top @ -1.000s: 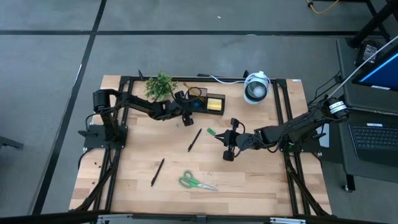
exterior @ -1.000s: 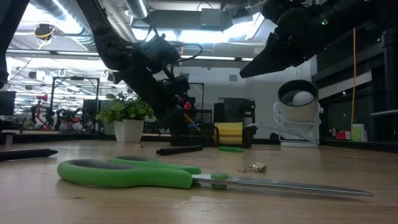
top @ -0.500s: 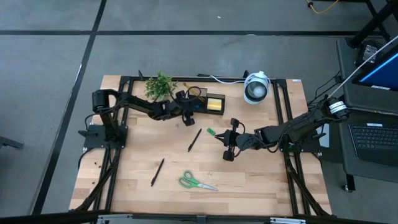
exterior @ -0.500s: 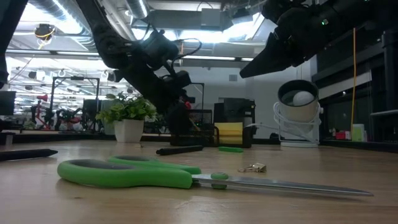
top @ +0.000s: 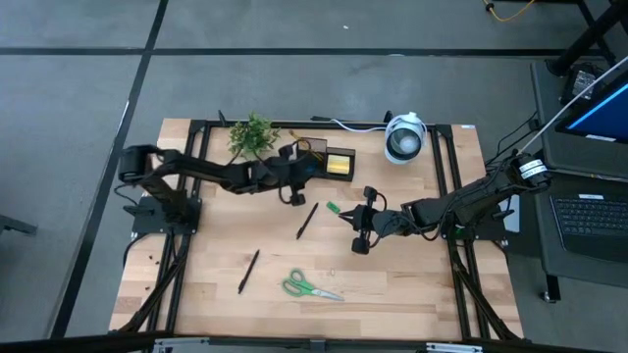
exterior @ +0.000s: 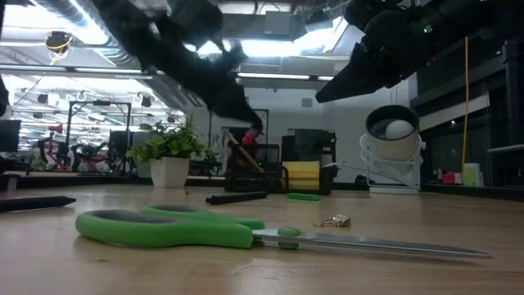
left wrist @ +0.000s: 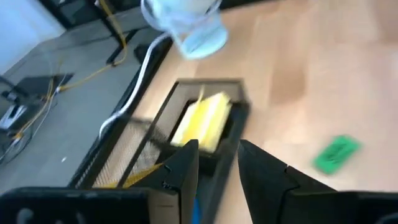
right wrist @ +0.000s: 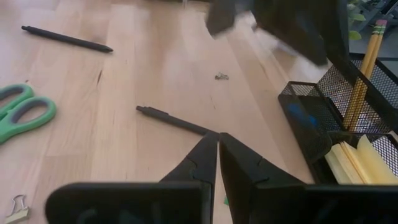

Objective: Pick and place office supplies into organizer
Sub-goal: Put the green eraser into the black organizer

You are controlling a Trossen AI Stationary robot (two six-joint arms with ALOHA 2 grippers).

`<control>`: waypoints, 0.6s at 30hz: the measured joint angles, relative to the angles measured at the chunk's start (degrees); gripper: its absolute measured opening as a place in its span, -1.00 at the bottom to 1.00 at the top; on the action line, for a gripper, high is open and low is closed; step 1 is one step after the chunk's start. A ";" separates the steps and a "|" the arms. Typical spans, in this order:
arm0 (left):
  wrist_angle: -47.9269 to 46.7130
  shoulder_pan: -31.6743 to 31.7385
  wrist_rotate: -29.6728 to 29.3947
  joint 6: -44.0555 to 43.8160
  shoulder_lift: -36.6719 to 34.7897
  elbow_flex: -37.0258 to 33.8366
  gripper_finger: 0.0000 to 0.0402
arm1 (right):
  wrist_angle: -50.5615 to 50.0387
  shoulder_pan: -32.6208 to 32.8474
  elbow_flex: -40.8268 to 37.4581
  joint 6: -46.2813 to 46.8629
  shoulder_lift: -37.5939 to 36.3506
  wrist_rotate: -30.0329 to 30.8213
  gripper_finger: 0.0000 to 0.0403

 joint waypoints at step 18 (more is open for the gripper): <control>-0.99 -22.85 5.75 -14.19 -11.86 -5.78 -0.49 | 1.75 0.12 -0.01 -1.76 0.02 -12.02 -0.87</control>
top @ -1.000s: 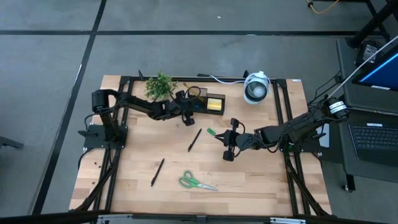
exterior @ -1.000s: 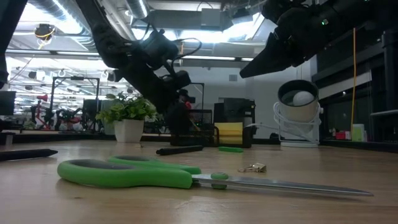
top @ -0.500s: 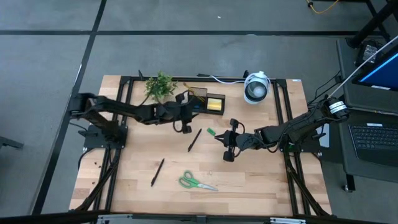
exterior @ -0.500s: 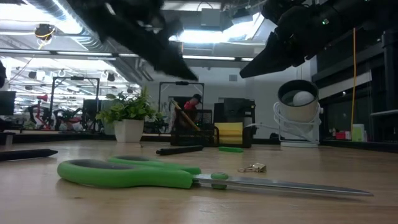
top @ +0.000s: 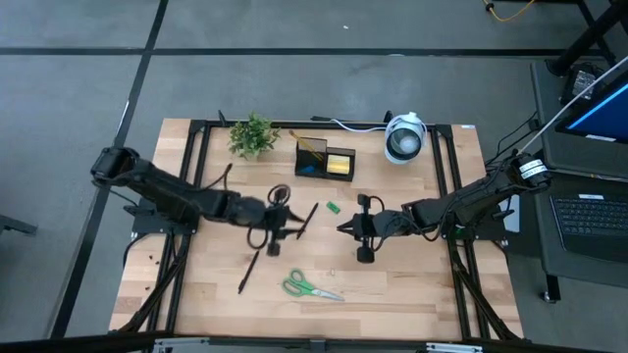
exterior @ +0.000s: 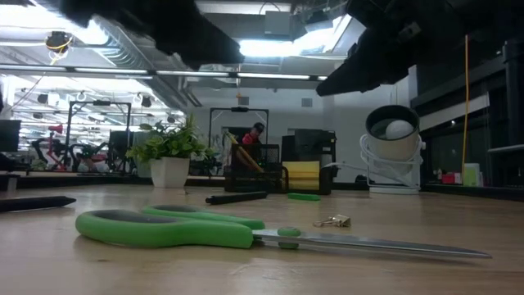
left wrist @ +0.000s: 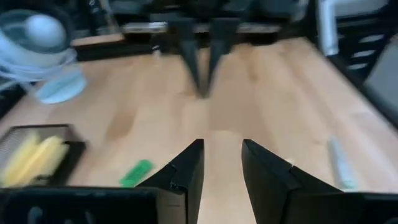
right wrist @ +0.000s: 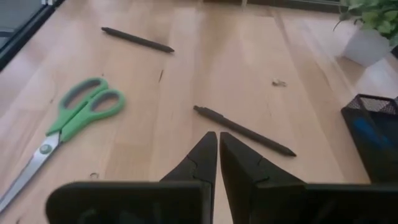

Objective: Pick and place office supplies into organizer
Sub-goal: Put the green eraser into the black organizer

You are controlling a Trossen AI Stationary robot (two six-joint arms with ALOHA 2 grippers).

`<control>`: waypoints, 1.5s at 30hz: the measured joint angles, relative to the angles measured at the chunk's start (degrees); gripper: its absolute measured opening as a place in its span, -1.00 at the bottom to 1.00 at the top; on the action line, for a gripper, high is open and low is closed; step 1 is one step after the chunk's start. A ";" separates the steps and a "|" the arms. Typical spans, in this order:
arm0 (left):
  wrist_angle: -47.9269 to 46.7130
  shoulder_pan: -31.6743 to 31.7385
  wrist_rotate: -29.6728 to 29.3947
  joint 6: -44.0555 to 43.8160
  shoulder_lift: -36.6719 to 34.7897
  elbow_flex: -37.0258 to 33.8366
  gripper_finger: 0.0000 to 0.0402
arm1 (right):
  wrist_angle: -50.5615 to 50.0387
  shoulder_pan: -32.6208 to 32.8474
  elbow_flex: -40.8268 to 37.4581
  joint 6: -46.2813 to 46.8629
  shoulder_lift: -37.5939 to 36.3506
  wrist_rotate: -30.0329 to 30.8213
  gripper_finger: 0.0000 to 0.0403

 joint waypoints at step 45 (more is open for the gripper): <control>44.87 -6.80 -18.29 -10.99 -0.11 -35.08 -0.49 | -11.73 -17.11 9.66 12.30 21.08 -4.12 -0.10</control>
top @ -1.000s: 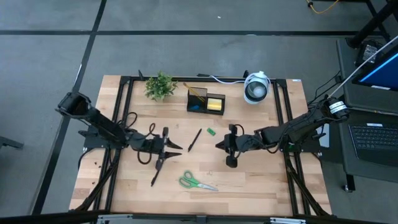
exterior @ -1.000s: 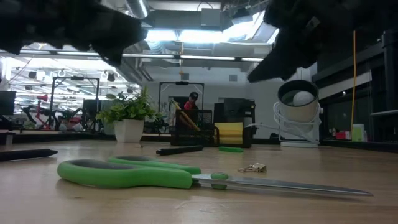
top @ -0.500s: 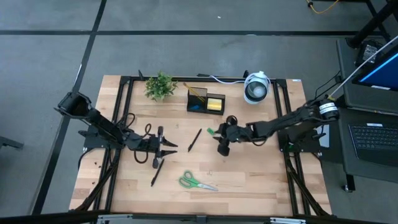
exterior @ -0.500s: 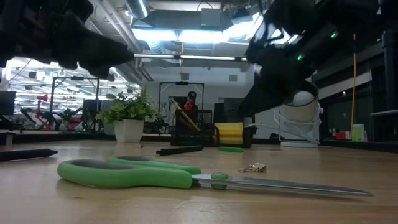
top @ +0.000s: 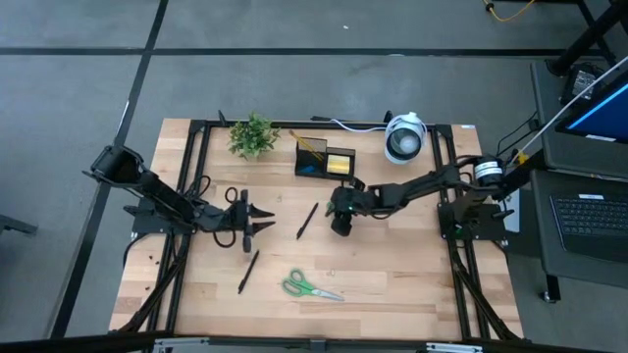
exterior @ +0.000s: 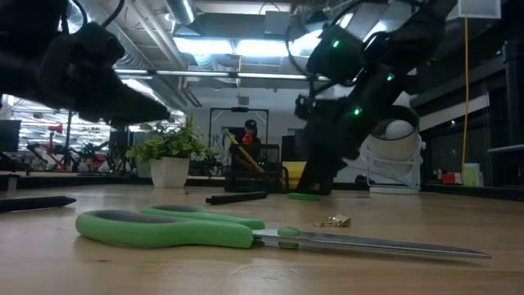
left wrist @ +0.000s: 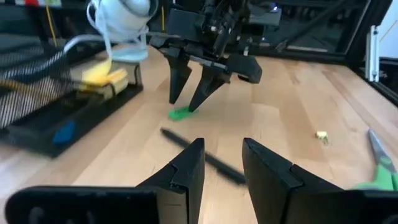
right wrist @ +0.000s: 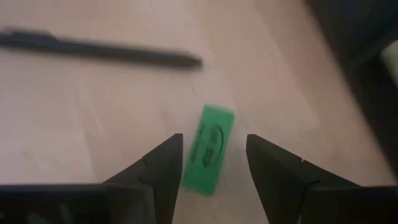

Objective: Pick and place office supplies into organizer
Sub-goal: Put the green eraser into the black organizer

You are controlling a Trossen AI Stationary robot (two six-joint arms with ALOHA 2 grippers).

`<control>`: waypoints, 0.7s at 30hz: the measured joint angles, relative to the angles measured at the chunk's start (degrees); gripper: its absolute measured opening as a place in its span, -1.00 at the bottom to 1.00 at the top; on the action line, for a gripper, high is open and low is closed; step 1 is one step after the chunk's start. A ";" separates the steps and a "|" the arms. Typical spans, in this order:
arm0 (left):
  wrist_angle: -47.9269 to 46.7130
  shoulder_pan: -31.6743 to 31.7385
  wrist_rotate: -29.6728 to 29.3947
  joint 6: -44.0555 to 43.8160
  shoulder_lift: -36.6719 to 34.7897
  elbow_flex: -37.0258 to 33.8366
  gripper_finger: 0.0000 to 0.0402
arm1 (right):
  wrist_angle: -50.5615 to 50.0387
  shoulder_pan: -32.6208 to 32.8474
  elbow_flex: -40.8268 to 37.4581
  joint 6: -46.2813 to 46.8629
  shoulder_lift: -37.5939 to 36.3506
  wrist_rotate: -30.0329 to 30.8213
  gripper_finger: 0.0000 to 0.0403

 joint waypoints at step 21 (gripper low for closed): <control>-0.63 0.00 0.04 -8.97 0.02 -1.82 -0.49 | -0.25 -0.96 0.88 1.18 3.44 -1.08 -0.35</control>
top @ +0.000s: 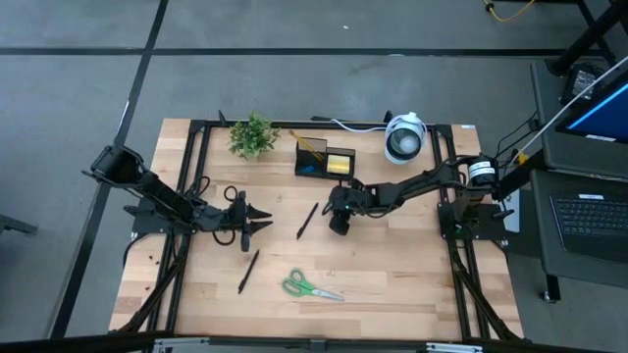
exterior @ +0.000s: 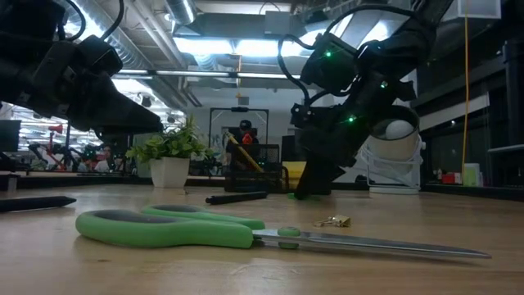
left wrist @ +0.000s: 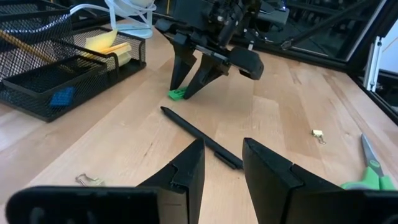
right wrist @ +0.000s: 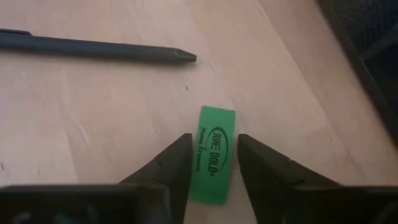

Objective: Pick and place office supplies into organizer
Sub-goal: Put the green eraser into the black organizer

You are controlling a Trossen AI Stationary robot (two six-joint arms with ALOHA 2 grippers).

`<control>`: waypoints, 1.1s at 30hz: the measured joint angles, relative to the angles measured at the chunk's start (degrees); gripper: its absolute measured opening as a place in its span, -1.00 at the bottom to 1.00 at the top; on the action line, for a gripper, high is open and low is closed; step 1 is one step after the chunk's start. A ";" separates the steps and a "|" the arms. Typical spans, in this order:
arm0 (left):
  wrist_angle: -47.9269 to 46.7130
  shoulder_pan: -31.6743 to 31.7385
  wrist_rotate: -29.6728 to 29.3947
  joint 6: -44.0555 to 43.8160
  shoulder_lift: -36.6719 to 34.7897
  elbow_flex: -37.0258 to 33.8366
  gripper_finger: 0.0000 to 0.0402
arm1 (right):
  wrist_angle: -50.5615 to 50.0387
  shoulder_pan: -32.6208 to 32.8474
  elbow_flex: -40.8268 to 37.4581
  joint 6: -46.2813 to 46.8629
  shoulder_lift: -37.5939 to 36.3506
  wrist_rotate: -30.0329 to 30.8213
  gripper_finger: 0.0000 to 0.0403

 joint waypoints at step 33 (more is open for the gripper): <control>0.04 0.00 -0.52 -0.02 0.00 0.04 -0.49 | 3.54 -4.17 12.50 -19.38 -3.91 -0.26 -0.57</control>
